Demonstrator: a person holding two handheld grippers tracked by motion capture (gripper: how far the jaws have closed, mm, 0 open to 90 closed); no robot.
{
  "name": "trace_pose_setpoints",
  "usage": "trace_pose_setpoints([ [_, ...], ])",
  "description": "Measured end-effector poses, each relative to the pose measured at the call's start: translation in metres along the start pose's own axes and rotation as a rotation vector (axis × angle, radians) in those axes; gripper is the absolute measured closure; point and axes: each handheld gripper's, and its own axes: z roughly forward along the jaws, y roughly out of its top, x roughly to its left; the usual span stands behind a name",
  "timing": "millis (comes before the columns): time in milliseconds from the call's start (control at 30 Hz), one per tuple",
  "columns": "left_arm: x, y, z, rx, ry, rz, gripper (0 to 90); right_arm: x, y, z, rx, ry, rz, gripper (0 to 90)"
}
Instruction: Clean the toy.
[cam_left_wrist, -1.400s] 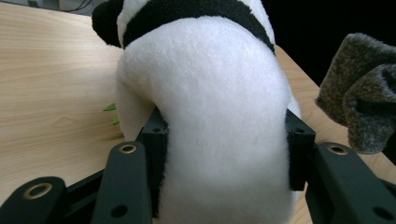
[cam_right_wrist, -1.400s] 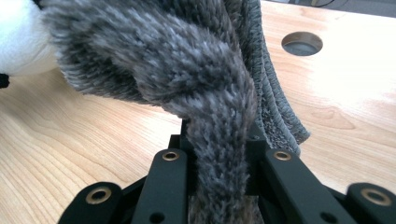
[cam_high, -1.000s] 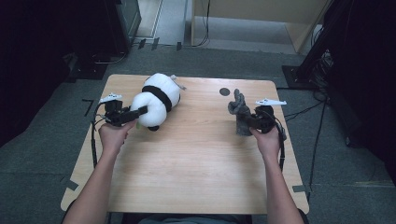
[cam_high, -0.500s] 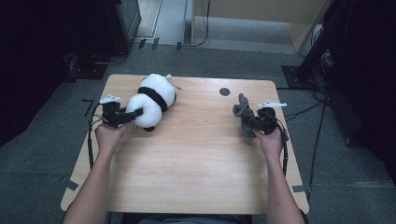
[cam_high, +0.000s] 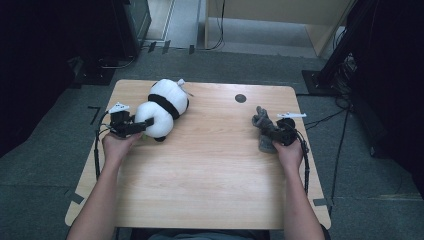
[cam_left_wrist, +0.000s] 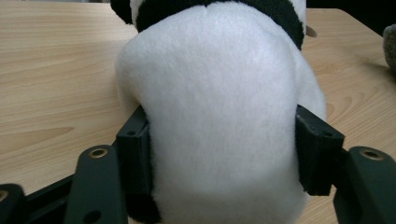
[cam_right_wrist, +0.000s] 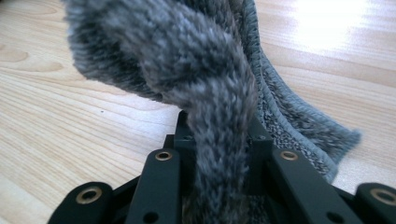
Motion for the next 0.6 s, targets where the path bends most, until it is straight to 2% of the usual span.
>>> trace_pose_setpoints([
  [167, 0.0017, 0.0014, 0.0004, 0.013, 0.002, -0.016, 24.2, -0.0016, -0.0018, 0.0054, 0.001, -0.002, 0.006, 68.5],
  [267, 0.0015, 0.0017, 0.0008, 0.015, -0.007, -0.008, 20.1, -0.0023, -0.0022, 0.0069, -0.002, -0.001, 0.007, 64.3],
  [333, 0.0026, 0.0021, 0.0005, 0.02, -0.018, -0.009, 18.2, -0.0035, -0.0023, 0.0072, -0.004, 0.014, 0.017, 59.3],
  [433, 0.003, 0.0042, -0.0006, 0.032, -0.023, -0.015, 16.4, -0.006, -0.0026, 0.008, -0.009, 0.071, 0.049, 49.1],
  [500, 0.0023, 0.0058, -0.0011, 0.04, -0.023, -0.011, 14.5, -0.0066, -0.0014, 0.0066, -0.011, 0.08, 0.072, 44.3],
  [600, 0.0008, 0.0073, -0.0014, 0.05, -0.008, 0.001, 13.2, -0.0055, 0.0004, 0.0046, -0.009, 0.064, 0.066, 41.1],
])
